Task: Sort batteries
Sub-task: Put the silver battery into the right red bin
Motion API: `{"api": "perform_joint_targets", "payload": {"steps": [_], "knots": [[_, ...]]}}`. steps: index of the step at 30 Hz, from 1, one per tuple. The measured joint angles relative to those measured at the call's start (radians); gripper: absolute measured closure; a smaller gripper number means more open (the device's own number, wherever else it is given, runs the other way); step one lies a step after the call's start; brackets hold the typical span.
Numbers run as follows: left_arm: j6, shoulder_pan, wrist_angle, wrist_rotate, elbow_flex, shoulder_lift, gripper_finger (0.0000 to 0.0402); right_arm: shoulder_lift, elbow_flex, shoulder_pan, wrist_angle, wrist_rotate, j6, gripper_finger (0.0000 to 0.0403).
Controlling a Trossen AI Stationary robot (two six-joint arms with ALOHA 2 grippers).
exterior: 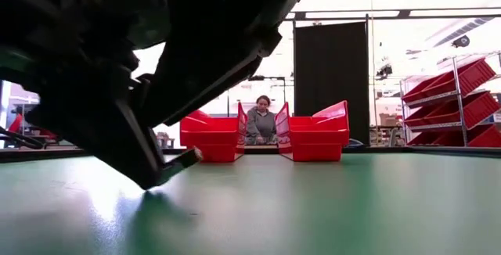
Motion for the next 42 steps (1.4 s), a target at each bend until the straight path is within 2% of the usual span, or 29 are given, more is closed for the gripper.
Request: {"api": "perform_joint_targets", "payload": {"steps": [4, 10, 16, 31, 38, 42], "knots": [[0.012, 0.015, 0.040, -0.004, 0.004, 0.029, 0.0394, 0.000, 0.011, 0.000, -0.058, -0.053, 0.007, 0.0208], [0.047, 0.020, 0.105, -0.014, 0.001, 0.038, 0.0381, 0.000, 0.011, 0.000, -0.114, -0.048, 0.046, 0.0208], [0.079, 0.022, 0.103, -0.050, 0.000, 0.042, 0.0360, 0.000, 0.004, -0.002, -0.115, -0.046, 0.053, 0.0209], [0.067, 0.019, 0.097, -0.097, -0.001, 0.042, 0.0349, 0.041, 0.002, -0.009, -0.094, -0.040, 0.075, 0.0269], [0.071, 0.019, 0.094, -0.109, 0.000, 0.041, 0.0349, -0.010, -0.007, 0.002, -0.126, -0.045, 0.086, 0.0284], [0.072, 0.020, 0.102, -0.123, 0.004, 0.036, 0.0349, -0.052, -0.009, 0.019, -0.125, 0.010, 0.069, 0.0280]]}}
